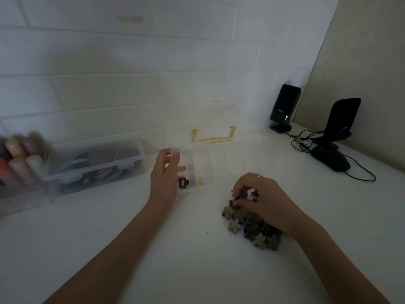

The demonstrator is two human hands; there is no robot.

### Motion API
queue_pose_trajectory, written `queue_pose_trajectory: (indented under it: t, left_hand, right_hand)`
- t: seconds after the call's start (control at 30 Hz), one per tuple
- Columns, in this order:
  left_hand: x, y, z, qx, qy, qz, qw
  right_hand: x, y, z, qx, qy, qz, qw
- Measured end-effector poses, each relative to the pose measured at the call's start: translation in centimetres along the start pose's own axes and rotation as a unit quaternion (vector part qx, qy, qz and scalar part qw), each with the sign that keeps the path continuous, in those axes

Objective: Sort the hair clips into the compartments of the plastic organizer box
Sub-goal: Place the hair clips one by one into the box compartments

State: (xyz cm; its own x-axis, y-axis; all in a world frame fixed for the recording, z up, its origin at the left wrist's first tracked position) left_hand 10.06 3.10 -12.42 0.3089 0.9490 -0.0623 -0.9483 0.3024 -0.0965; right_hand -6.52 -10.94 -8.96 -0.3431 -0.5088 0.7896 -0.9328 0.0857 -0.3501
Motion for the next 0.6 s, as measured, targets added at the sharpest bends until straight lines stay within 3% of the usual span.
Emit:
queue_pose_trajectory:
  t: [0.4, 0.6]
  left_hand:
    - [-0.1, 0.2, 0.2, -0.005, 0.003, -0.005, 1.000]
    - [-0.4, 0.6, 0.4, -0.008, 0.006, -0.010, 1.000]
  right_hand:
    - [3.1, 0.5, -1.7, 0.023, -0.102, 0.172, 0.980]
    - [2.1, -0.1, -4.0, 0.084, -0.001, 0.187, 0.979]
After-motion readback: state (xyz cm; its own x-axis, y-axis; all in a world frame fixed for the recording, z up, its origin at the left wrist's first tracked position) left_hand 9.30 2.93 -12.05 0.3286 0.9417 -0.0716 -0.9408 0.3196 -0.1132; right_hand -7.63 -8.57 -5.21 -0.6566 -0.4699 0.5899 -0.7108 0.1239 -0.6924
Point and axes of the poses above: each hand's wrist, its own y-axis away from the middle knuckle, its own x-axis out of the back of the hand, z = x × y, the point moved 10 cm from there along -y, towards the middle knuckle, and after that the axes turned 8 degrees about x, right-handed, at the moved point
